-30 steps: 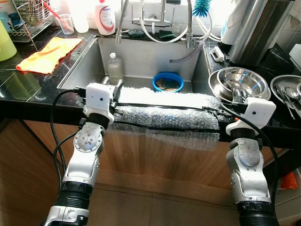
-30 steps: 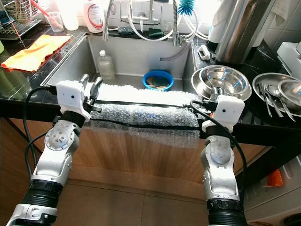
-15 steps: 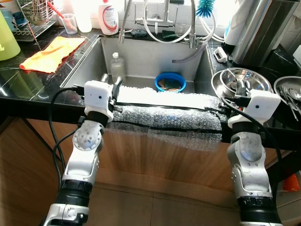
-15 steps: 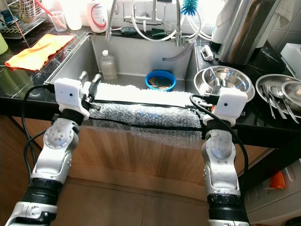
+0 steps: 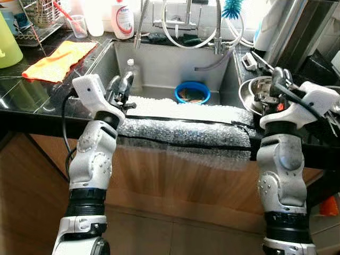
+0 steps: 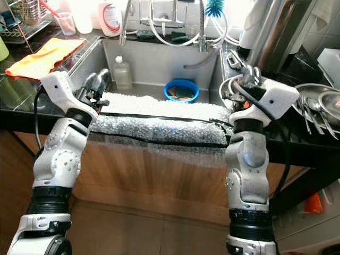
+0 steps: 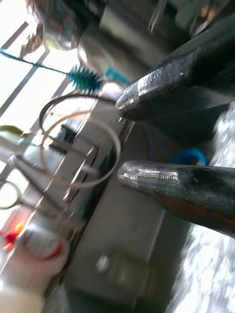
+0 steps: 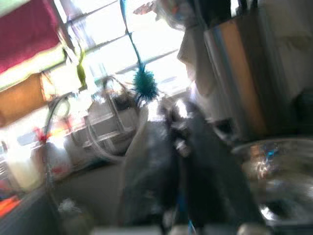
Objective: Kitchen organization
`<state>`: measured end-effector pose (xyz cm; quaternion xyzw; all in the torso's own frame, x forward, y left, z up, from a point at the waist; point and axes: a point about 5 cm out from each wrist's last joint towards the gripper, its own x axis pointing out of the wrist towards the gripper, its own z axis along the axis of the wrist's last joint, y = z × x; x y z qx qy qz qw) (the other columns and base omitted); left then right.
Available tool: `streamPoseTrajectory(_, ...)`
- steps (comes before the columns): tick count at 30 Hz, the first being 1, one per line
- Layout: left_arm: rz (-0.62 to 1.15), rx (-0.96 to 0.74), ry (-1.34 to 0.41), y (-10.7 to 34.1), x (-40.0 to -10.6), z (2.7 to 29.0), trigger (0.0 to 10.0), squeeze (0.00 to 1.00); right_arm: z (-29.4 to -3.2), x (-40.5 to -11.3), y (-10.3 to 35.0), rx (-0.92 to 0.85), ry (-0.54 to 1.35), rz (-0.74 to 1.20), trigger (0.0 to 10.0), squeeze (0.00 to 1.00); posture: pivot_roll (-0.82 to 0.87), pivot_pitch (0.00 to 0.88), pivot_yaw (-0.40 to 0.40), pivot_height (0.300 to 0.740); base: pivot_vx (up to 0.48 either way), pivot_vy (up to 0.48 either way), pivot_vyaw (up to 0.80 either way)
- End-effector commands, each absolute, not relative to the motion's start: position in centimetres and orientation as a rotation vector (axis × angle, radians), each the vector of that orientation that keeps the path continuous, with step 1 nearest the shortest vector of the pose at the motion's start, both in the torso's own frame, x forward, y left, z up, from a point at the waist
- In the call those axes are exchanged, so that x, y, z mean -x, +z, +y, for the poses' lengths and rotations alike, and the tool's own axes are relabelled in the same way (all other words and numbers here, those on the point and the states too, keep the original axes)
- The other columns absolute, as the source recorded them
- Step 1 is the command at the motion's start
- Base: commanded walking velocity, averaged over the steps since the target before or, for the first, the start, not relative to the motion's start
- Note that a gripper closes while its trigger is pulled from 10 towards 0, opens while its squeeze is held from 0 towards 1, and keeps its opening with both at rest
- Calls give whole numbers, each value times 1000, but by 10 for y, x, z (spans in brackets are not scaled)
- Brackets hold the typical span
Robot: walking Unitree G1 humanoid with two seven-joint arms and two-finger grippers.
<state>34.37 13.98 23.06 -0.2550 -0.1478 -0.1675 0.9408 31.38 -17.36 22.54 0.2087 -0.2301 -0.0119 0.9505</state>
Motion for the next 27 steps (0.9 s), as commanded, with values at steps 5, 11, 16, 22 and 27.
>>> streamPoseTrajectory(5,-271,549,-430,237,-339,131,10000,0,-162,-307,227,-756,131,-447,10000,0,-59,56,-5,740,0,0,0)
streamPoseTrajectory(11,-222,669,-440,231,-338,128,10000,0,-152,-295,212,-965,235,-398,10000,0,-54,63,-4,740,0,0,0)
streamPoseTrajectory(16,-174,800,-459,225,-338,126,10000,0,-142,-282,198,-1106,322,-349,10000,0,-57,66,-2,740,0,0,0)
streamPoseTrajectory(22,-122,777,-529,222,-337,114,10000,0,-133,-266,191,-1166,475,-314,10000,0,-55,67,1,740,0,0,0)
streamPoseTrajectory(27,-71,845,-548,219,-338,105,10000,0,-125,-256,188,-1202,562,-282,10000,0,-53,61,6,740,0,0,0)
